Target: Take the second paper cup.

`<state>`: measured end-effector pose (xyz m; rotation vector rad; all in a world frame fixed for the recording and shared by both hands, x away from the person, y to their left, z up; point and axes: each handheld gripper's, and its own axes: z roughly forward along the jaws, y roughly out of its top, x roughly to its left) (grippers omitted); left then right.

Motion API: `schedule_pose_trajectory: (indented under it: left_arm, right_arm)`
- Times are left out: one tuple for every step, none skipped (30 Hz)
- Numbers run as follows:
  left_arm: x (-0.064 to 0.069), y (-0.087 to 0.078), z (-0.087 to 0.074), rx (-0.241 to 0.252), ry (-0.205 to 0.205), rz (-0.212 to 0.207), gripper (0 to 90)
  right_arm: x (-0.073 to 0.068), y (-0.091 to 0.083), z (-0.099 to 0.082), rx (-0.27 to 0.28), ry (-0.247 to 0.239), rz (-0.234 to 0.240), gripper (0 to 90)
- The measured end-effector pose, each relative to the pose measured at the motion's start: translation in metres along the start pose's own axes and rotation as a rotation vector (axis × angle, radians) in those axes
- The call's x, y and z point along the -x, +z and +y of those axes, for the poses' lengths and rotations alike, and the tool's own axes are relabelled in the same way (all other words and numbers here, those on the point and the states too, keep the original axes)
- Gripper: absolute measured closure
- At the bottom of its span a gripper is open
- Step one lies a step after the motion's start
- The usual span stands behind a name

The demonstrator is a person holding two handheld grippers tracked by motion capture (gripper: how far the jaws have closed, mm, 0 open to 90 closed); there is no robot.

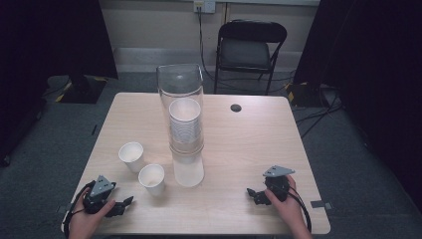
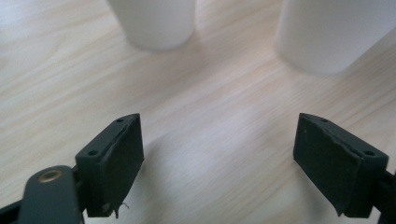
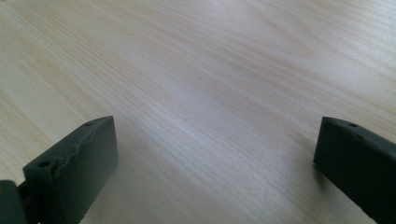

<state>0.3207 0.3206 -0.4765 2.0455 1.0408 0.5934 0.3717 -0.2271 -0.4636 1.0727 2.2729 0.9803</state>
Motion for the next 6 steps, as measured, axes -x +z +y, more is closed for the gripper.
schedule_pose_trajectory:
  left_arm:
    - [-0.0008,0.0011,-0.0014,0.011,-0.015,-0.019,15.3]
    - [-0.0010,0.0015,-0.0010,0.010,-0.016,-0.019,14.3]
    - [-0.0009,0.0024,-0.0004,0.011,-0.016,-0.017,13.6]
    - [-0.0012,0.0028,0.0000,0.008,-0.010,-0.020,12.7]
    - [-0.0014,0.0030,0.0001,0.007,-0.009,-0.022,12.2]
    - [-0.0011,0.0031,0.0000,0.008,-0.015,-0.023,11.9]
  right_arm:
    - [0.0000,0.0000,0.0000,0.000,0.000,0.000,0.0]
    - [-0.0001,0.0000,0.0000,0.000,0.000,0.000,0.0]
    - [-0.0001,0.0000,-0.0001,0.001,0.000,-0.001,0.0]
    - [-0.0001,-0.0001,-0.0001,0.001,0.001,-0.002,0.0]
    - [-0.0002,-0.0001,-0.0003,0.001,0.002,-0.001,0.0]
    - [-0.0002,-0.0003,-0.0003,0.000,0.003,-0.004,0.0]
